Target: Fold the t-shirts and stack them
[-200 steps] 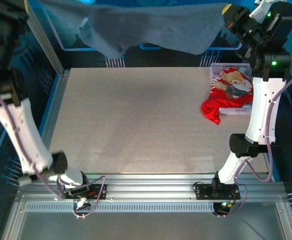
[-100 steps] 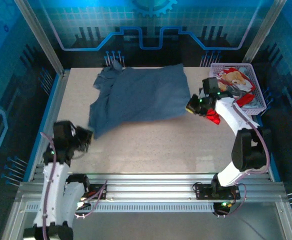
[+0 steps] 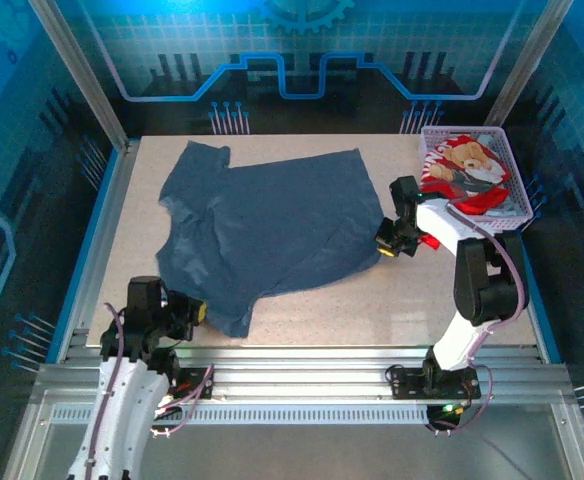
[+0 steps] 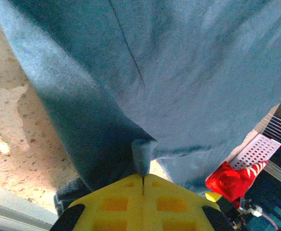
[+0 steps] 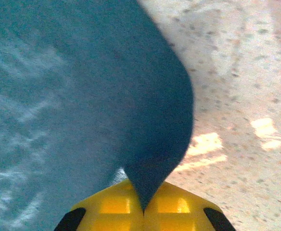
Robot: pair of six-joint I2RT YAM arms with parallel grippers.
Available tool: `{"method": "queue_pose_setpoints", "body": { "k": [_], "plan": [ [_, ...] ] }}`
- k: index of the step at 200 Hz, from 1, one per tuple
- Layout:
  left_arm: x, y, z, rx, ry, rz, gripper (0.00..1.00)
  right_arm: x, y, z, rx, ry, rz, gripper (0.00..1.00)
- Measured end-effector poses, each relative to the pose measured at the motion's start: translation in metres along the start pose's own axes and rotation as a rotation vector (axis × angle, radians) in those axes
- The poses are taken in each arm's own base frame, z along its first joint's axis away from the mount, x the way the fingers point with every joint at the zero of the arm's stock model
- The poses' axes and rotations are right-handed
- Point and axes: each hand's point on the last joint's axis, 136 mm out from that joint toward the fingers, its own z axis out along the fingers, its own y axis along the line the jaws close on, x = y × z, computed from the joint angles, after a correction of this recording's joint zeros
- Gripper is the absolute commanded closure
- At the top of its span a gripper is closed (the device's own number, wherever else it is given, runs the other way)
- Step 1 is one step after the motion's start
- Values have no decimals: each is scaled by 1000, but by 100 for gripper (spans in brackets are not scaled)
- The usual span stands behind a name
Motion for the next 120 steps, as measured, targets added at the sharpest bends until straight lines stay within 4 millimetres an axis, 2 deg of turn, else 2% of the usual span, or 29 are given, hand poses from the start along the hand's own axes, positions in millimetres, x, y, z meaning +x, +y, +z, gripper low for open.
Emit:
{"method": "queue_pose_setpoints", "body": {
  "k": [54, 86, 103, 113, 120],
  "plan": [
    [3, -6, 16, -45, 29, 26, 100, 13, -40, -8, 86, -34, 63, 100],
    [7, -5, 20, -60, 29, 51, 100, 11, -50, -10, 112, -47, 93, 100],
    [7, -4, 20, -65, 24, 63, 100, 17, -56, -9, 123, -49, 112, 100],
    [8, -4, 20, -68, 25, 70, 83, 22, -62, -10, 137, -48, 124, 100],
    [9, -4, 20, -69, 26, 76, 69, 25, -65, -10, 147, -48, 132, 92]
  ]
}}
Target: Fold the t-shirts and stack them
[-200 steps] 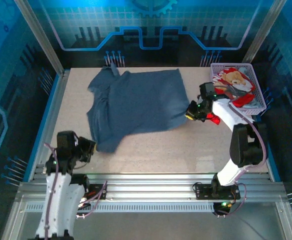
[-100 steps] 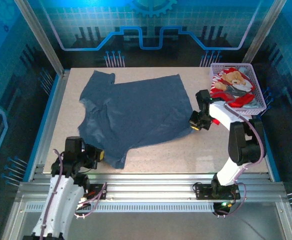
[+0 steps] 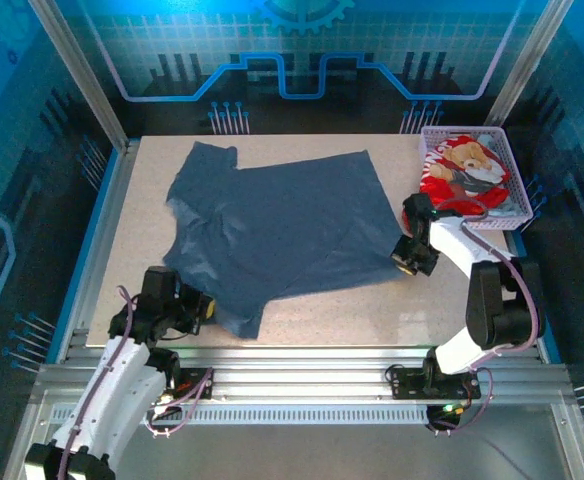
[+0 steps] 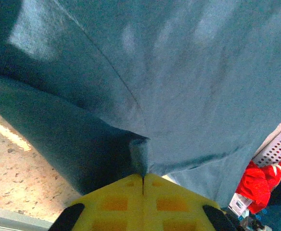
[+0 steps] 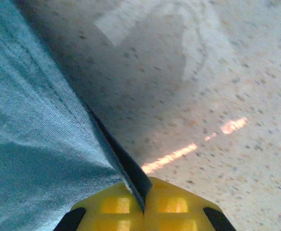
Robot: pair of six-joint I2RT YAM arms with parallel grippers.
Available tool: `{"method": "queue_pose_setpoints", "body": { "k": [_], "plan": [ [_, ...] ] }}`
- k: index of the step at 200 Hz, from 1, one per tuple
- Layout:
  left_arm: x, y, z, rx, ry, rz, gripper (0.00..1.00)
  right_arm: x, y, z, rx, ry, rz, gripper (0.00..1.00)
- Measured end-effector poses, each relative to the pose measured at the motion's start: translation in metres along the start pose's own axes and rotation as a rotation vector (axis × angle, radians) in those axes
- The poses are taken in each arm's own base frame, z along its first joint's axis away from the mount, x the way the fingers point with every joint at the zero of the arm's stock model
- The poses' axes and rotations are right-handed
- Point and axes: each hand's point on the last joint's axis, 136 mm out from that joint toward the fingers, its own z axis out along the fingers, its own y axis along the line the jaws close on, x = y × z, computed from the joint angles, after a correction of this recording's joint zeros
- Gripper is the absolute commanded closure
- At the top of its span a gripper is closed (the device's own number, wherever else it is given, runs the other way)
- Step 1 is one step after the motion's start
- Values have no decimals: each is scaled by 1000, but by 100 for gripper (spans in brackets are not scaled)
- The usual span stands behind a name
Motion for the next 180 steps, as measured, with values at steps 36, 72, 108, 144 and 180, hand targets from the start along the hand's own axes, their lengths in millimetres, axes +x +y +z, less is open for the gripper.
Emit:
{"method": "queue_pose_setpoints", "body": {
  "k": [36, 72, 108, 144, 180],
  "plan": [
    [3, -22, -23, 7, -19, 35, 45, -9, -8, -20, 5, -89, 11, 61],
    [-1, -104, -94, 109, -161, 169, 51, -36, 9, -71, -80, -247, -20, 61],
    [-28, -131, -61, -1, -186, 186, 75, -40, 69, -76, -202, -245, -172, 65],
    [-83, -104, 29, -254, -154, 62, 82, -27, 127, -27, -259, -77, -297, 63],
    [-125, -104, 75, -346, -139, 32, 84, -27, 151, 11, -257, 31, -321, 58]
  ]
}}
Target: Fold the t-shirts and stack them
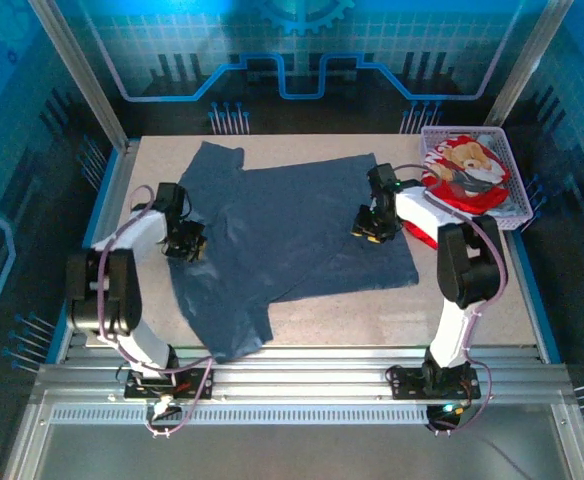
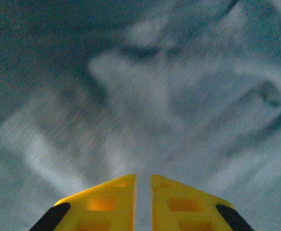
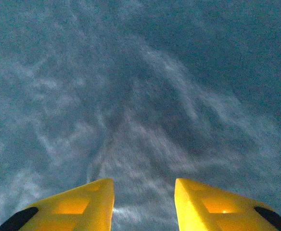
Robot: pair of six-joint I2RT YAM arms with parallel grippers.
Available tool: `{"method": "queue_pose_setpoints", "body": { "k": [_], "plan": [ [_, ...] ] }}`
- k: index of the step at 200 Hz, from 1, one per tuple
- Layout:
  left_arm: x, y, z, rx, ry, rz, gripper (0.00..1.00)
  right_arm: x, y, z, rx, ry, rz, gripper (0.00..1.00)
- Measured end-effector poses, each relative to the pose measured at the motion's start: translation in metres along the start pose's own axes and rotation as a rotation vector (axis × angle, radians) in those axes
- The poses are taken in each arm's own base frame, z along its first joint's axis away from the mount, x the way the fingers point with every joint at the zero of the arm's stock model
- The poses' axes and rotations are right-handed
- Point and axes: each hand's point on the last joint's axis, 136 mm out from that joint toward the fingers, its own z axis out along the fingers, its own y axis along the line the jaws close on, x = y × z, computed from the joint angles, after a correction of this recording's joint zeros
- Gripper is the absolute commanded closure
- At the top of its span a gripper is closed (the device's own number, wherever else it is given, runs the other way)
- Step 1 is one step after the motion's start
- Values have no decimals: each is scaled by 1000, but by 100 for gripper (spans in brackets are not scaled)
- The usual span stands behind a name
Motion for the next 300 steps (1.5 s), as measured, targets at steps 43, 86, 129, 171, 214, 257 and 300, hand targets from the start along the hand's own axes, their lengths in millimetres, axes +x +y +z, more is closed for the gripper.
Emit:
{"method": "queue_pose_setpoints", "body": {
  "k": [43, 86, 129, 171, 214, 257, 300],
  "plan": [
    [-29, -5, 34, -55, 33, -18, 84, -21, 13, 30, 1, 51, 5, 50],
    [-85, -53, 42, -24, 37, 4, 83, -48, 35, 41, -18, 92, 13, 42],
    [-122, -118, 54, 82, 44, 78, 73, -77, 49, 47, -44, 115, 52, 36],
    [-133, -144, 50, 116, 13, 136, 42, -112, 51, 44, -79, 63, 44, 26],
    [-84, -78, -21, 41, -60, 158, 44, -104, 39, 14, -25, 16, 26, 28],
    [25, 36, -56, 31, 31, 131, 46, -53, 42, -85, -100, -95, 43, 31],
    [79, 110, -17, -137, 182, 73, 45, 29, 43, -85, -164, -22, 10, 31]
  ]
}}
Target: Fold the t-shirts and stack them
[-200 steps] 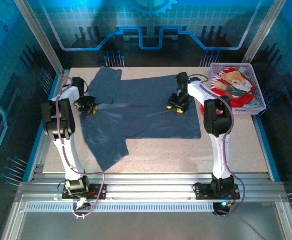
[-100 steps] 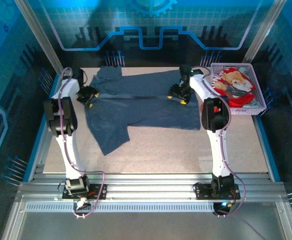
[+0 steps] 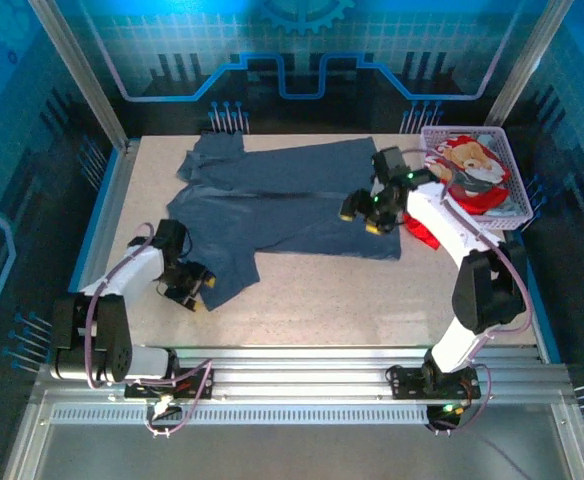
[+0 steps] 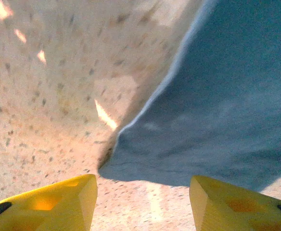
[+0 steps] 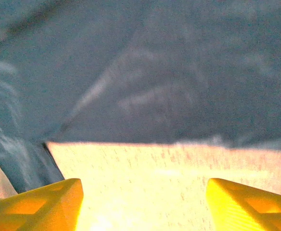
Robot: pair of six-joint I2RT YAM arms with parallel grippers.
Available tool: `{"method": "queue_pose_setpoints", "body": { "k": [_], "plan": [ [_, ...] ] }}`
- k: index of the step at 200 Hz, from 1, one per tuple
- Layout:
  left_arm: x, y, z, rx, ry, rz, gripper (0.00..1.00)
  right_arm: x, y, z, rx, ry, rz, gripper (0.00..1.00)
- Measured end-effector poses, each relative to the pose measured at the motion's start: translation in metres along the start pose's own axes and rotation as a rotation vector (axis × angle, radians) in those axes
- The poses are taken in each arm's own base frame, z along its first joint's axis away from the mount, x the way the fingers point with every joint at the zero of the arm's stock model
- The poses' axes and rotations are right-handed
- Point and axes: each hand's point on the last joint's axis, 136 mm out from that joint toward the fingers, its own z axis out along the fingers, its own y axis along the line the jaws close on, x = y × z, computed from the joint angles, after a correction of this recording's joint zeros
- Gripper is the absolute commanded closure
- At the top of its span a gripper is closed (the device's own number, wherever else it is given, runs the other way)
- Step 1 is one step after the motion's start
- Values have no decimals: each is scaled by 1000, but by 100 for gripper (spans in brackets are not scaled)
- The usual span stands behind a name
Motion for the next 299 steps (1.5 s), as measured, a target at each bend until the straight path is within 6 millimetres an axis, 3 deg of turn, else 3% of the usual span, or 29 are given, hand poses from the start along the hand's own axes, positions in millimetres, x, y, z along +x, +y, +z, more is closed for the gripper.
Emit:
{"method": "queue_pose_setpoints", "body": {
  "k": [12, 35, 90, 129, 176, 216, 243, 271, 299],
  "plan": [
    [4, 0, 5, -4, 7, 3, 45, 18, -9, 12, 14, 53, 9, 31],
    [3, -4, 10, 1, 6, -2, 46, 31, -19, 21, 34, 89, 18, 31],
    [5, 2, 27, -95, 7, 17, 52, 35, -15, 1, -3, 41, 1, 31],
    [4, 7, 29, -188, 3, 14, 75, 39, -23, 3, 16, 36, 4, 31],
    [1, 4, 26, -220, -24, 24, 100, 36, -65, 12, 97, 31, 78, 31],
    [-13, -21, 23, -139, -103, 59, 100, 21, -88, 11, 133, -16, 120, 32],
    [-14, -29, 4, -65, -152, 78, 100, 18, -114, 21, 173, -3, 186, 33],
    [-9, -27, -16, -2, -187, 92, 100, 19, -133, 35, 231, 26, 234, 36],
    [-5, -14, -18, -12, -186, 89, 100, 21, -150, 44, 298, 43, 266, 39]
  ]
}}
